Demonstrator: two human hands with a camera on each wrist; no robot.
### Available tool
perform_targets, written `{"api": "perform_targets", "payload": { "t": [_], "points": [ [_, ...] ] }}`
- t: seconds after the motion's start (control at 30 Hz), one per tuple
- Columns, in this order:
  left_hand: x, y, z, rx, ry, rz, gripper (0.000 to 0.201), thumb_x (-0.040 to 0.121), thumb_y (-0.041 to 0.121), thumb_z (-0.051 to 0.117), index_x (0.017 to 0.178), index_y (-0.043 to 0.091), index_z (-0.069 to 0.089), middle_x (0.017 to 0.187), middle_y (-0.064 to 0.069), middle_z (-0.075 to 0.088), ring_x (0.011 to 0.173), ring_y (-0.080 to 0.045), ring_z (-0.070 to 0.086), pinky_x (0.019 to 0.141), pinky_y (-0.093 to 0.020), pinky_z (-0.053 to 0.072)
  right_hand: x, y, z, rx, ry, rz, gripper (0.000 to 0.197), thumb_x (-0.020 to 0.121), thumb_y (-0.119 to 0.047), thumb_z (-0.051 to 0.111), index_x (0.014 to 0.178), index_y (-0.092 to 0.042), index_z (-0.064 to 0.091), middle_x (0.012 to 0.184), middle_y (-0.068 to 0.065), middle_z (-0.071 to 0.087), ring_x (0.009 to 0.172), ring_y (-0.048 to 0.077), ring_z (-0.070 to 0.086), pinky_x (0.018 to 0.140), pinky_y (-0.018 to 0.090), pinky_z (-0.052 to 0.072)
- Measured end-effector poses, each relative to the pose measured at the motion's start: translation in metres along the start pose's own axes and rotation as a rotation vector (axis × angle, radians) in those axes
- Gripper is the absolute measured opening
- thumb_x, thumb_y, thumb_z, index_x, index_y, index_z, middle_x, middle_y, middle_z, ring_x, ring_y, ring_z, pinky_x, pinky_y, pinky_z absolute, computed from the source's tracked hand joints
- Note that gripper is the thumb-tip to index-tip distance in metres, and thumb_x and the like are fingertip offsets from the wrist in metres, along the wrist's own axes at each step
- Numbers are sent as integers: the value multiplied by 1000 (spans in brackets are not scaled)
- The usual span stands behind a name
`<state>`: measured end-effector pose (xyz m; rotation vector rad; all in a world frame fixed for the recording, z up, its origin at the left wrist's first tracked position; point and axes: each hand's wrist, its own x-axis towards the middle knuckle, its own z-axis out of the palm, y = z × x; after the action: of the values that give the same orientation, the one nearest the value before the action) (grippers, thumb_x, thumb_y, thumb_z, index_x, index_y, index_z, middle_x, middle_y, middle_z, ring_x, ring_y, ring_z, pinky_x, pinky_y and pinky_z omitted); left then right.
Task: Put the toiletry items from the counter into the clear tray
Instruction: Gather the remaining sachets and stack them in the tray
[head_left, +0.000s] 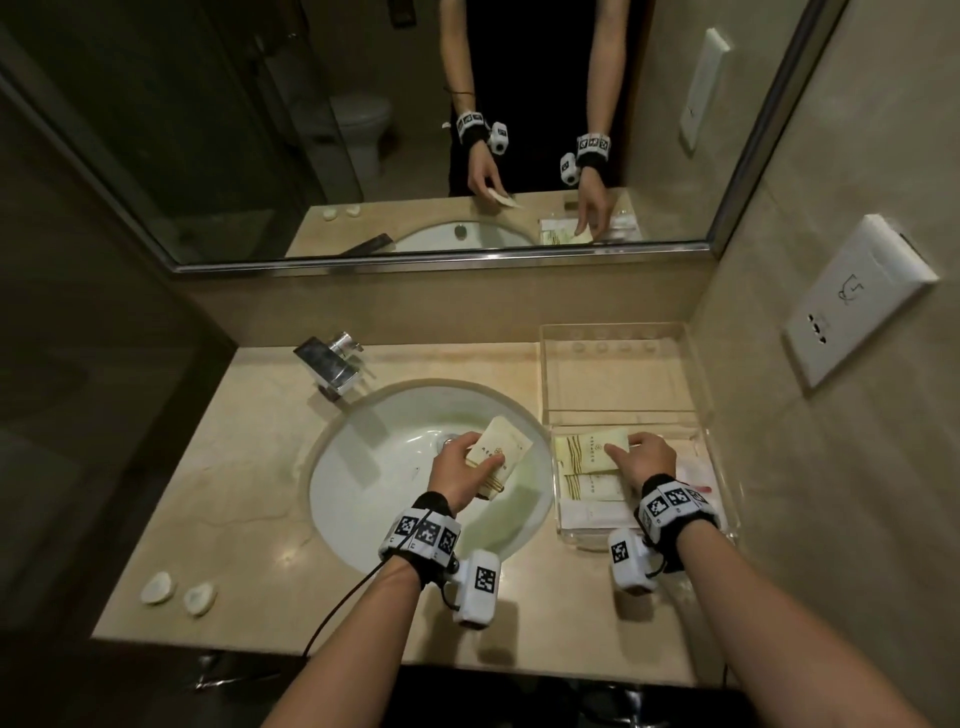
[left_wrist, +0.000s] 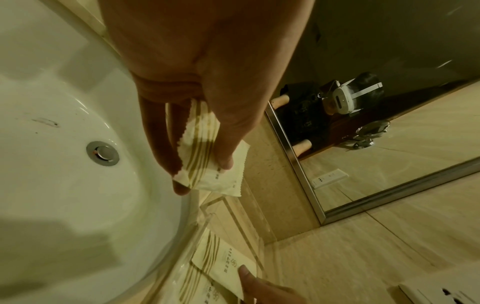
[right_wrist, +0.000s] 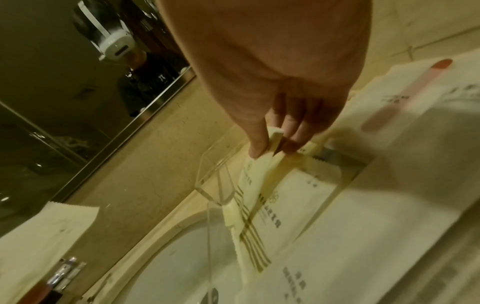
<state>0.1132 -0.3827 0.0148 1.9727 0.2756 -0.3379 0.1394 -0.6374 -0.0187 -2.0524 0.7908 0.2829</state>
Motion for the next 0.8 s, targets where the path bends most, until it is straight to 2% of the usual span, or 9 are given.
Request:
{"api": "perform_targets", "payload": {
  "t": [0.07, 0.17, 0.37, 0.5, 0.57, 0.7, 0.77, 0.8],
  "points": [
    [0, -4, 0, 27, -3, 8, 31, 80, 28, 71, 108, 17, 65, 106, -6, 70, 91, -26, 69, 79, -49, 58, 4, -1, 4, -4, 33, 23, 40, 86, -25, 72, 116, -2, 61, 120, 18, 64, 110, 36, 61, 91, 37, 48],
    [-1, -8, -1, 51, -17, 15, 30, 81, 28, 70, 108, 16, 65, 104, -6, 70, 94, -24, 68, 84, -48, 57, 8, 0, 9, -8, 39, 39, 39, 83, -26, 74, 113, -3, 63, 117, 17, 66, 108, 36, 61, 90, 39, 49],
    [-1, -12, 2, 47, -9, 5, 33, 83, 23, 70, 114, 14, 64, 107, -3, 70, 97, -21, 67, 89, -40, 55, 13, 8, 14, -195, 67, -50, 33, 78, -39, 76, 96, -14, 63, 105, 9, 69, 101, 32, 61, 88, 40, 50],
    [0, -10, 6, 47, -21, 6, 28, 87, 21, 65, 113, 13, 64, 109, -7, 70, 96, -22, 67, 86, -40, 57, 14, 7, 12, -210, 80, -30, 53, 76, -41, 78, 108, -7, 54, 106, 11, 68, 105, 35, 61, 86, 39, 48],
    [1, -5, 9, 51, -39, -3, 27, 91, 17, 60, 117, 10, 61, 110, -8, 67, 96, -23, 65, 82, -38, 58, 14, 9, 11, -230, 94, -44, 57, 75, -44, 78, 109, -6, 50, 105, 9, 68, 105, 35, 61, 86, 41, 48],
    [3, 3, 15, 0, -113, -29, 30, 93, 5, 54, 123, 5, 55, 109, -10, 61, 96, -27, 62, 73, -41, 60, 19, 17, 6, -188, 142, -92, 48, 78, -45, 74, 103, -10, 52, 101, 8, 69, 101, 32, 62, 91, 44, 48],
    [4, 7, 18, 7, -115, -22, 32, 91, 5, 58, 123, 4, 54, 105, -10, 60, 91, -25, 63, 65, -34, 61, 18, 15, 3, -67, 158, -120, 42, 81, -43, 73, 101, -12, 53, 96, 6, 67, 97, 31, 64, 87, 41, 50],
    [5, 10, 20, 5, -109, -11, 32, 89, 5, 61, 121, 3, 55, 103, -10, 60, 89, -26, 63, 65, -35, 61, 14, 12, 1, 41, 137, -138, 39, 81, -42, 73, 99, -12, 55, 93, 4, 67, 94, 29, 65, 83, 39, 52]
  ]
}}
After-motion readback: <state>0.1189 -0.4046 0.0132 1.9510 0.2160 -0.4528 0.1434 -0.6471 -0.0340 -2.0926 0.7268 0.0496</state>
